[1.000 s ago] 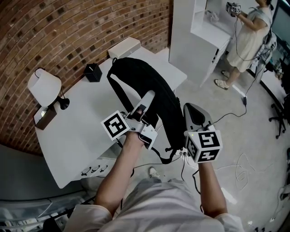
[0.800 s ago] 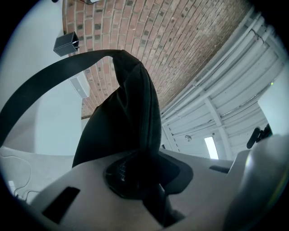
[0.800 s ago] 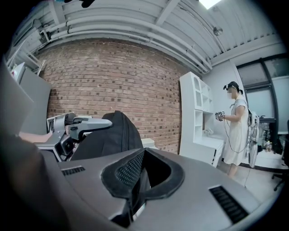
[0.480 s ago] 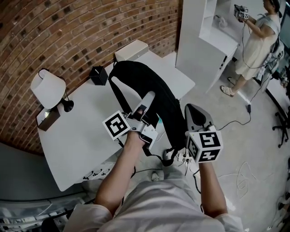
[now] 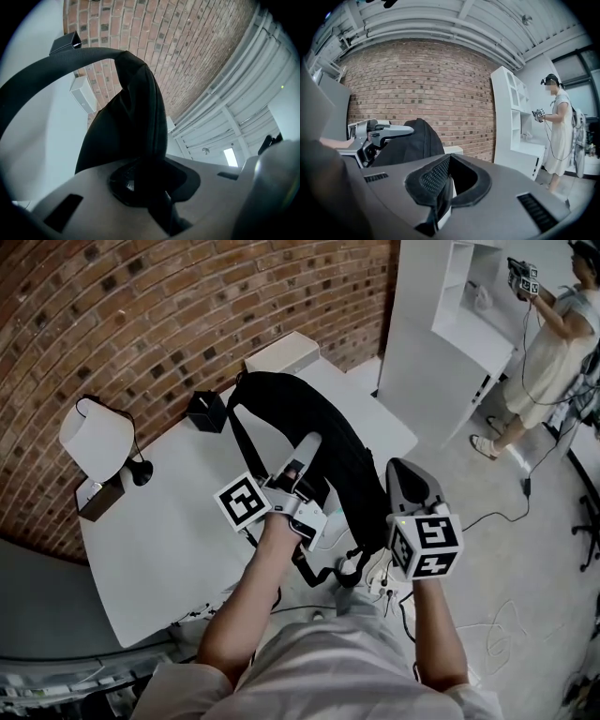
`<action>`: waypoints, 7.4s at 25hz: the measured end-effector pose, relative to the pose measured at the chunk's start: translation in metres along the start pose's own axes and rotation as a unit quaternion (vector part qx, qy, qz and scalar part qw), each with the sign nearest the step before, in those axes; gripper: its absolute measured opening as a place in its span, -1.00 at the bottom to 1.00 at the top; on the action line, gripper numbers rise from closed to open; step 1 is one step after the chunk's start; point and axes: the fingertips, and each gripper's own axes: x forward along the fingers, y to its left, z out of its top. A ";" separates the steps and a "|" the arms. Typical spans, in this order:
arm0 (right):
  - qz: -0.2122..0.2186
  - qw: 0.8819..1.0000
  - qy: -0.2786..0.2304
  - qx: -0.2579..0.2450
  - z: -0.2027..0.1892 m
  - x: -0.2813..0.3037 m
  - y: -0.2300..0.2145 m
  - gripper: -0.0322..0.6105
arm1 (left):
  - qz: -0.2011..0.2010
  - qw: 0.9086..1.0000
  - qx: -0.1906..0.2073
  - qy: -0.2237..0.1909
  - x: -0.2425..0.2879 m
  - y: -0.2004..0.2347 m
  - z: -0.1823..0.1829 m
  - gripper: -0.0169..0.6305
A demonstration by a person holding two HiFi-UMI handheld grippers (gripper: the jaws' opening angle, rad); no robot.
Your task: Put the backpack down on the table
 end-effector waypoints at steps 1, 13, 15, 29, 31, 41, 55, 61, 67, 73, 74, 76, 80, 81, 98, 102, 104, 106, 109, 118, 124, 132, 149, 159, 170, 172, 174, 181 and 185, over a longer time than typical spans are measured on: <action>0.002 1.000 0.001 -0.001 0.001 0.008 -0.005 -0.89 | 0.001 1.000 -0.001 -0.003 0.007 0.004 0.004 -0.79; 0.038 0.999 0.022 -0.012 0.008 0.089 -0.047 -0.89 | 0.018 0.999 -0.005 -0.048 0.070 0.050 0.047 -0.80; 0.044 0.999 0.022 -0.011 0.009 0.102 -0.054 -0.89 | 0.022 0.998 -0.004 -0.053 0.078 0.056 0.052 -0.80; 0.097 0.995 0.025 0.000 0.011 0.170 -0.084 -0.89 | 0.049 0.994 0.014 -0.101 0.121 0.095 0.084 -0.80; 0.100 0.995 0.027 -0.001 0.010 0.175 -0.084 -0.89 | 0.053 0.993 0.011 -0.104 0.123 0.102 0.086 -0.80; 0.080 0.996 0.046 0.002 0.002 0.207 -0.094 -0.89 | 0.064 0.994 -0.010 -0.088 0.141 0.143 0.103 -0.79; 0.062 0.995 0.082 0.005 -0.018 0.246 -0.105 -0.89 | 0.080 0.994 -0.053 -0.043 0.173 0.207 0.104 -0.79; 0.057 0.994 0.093 0.008 -0.027 0.256 -0.109 -0.89 | 0.083 0.994 -0.063 -0.039 0.175 0.225 0.106 -0.79; 0.063 0.992 0.109 0.012 -0.038 0.263 -0.105 -0.89 | 0.092 0.993 -0.066 -0.041 0.168 0.235 0.111 -0.79; 0.074 0.992 0.106 0.013 -0.039 0.267 -0.094 -0.89 | 0.100 0.992 -0.062 -0.042 0.157 0.240 0.115 -0.79; 0.076 0.991 0.106 0.012 -0.040 0.267 -0.092 -0.89 | 0.101 0.992 -0.061 -0.042 0.155 0.240 0.116 -0.79; 0.079 0.991 0.107 0.010 -0.041 0.267 -0.087 -0.89 | 0.105 0.992 -0.056 -0.041 0.150 0.241 0.116 -0.79; 0.088 0.990 0.108 0.009 -0.042 0.268 -0.077 -0.89 | 0.118 0.991 -0.053 -0.041 0.137 0.246 0.117 -0.79; 0.090 0.990 0.108 0.009 -0.042 0.268 -0.075 -0.89 | 0.122 0.990 -0.052 -0.042 0.134 0.248 0.118 -0.79; 0.145 0.983 0.111 -0.010 -0.046 0.266 -0.022 -0.89 | 0.168 0.984 -0.032 -0.046 0.083 0.269 0.117 -0.79; 0.156 0.981 0.113 -0.015 -0.046 0.263 -0.013 -0.89 | 0.177 0.982 -0.030 -0.050 0.072 0.273 0.115 -0.79; 0.161 0.980 0.114 -0.018 -0.047 0.262 -0.009 -0.89 | 0.187 0.981 -0.028 -0.050 0.065 0.277 0.113 -0.77; 0.167 0.979 0.115 -0.020 -0.048 0.260 -0.004 -0.89 | 0.198 0.979 -0.027 -0.048 0.056 0.281 0.112 -0.75; 0.176 0.976 0.126 -0.023 -0.051 0.256 0.002 -0.89 | 0.209 0.977 -0.028 -0.045 0.045 0.285 0.109 -0.73; 0.204 0.970 0.131 -0.034 -0.058 0.249 0.026 -0.89 | 0.224 0.974 -0.021 -0.026 0.022 0.292 0.100 -0.58; 0.223 0.964 0.136 -0.040 -0.066 0.241 0.035 -0.89 | 0.250 0.968 0.002 -0.017 0.005 0.295 0.093 -0.46; 0.248 0.959 0.127 -0.046 -0.067 0.229 0.042 -0.89 | 0.286 0.957 0.026 -0.042 -0.019 0.290 0.087 -0.46; 0.333 0.937 0.102 -0.038 -0.056 0.199 0.103 -0.89 | 0.325 0.929 0.149 -0.093 -0.076 0.199 0.092 -0.46; 0.364 0.926 0.085 -0.042 -0.042 0.174 0.162 -0.89 | 0.352 0.898 0.253 -0.076 -0.104 0.139 0.100 -0.55; 0.367 0.928 0.057 -0.040 -0.020 0.135 0.212 -0.89 | 0.363 0.860 0.356 -0.034 -0.131 0.081 0.090 -0.70; 0.366 0.928 0.053 -0.040 -0.018 0.126 0.220 -0.89 | 0.368 0.850 0.376 -0.027 -0.138 0.071 0.088 -0.72; 0.366 0.928 0.050 -0.040 -0.016 0.118 0.228 -0.89 | 0.373 0.838 0.397 -0.021 -0.144 0.061 0.086 -0.75; 0.361 0.931 0.044 -0.031 -0.010 0.097 0.247 -0.89 | 0.376 0.813 0.446 -0.008 -0.159 0.038 0.078 -0.84; 0.356 0.933 0.042 -0.031 -0.011 0.091 0.255 -0.89 | 0.386 0.803 0.454 -0.007 -0.172 0.035 0.076 -0.87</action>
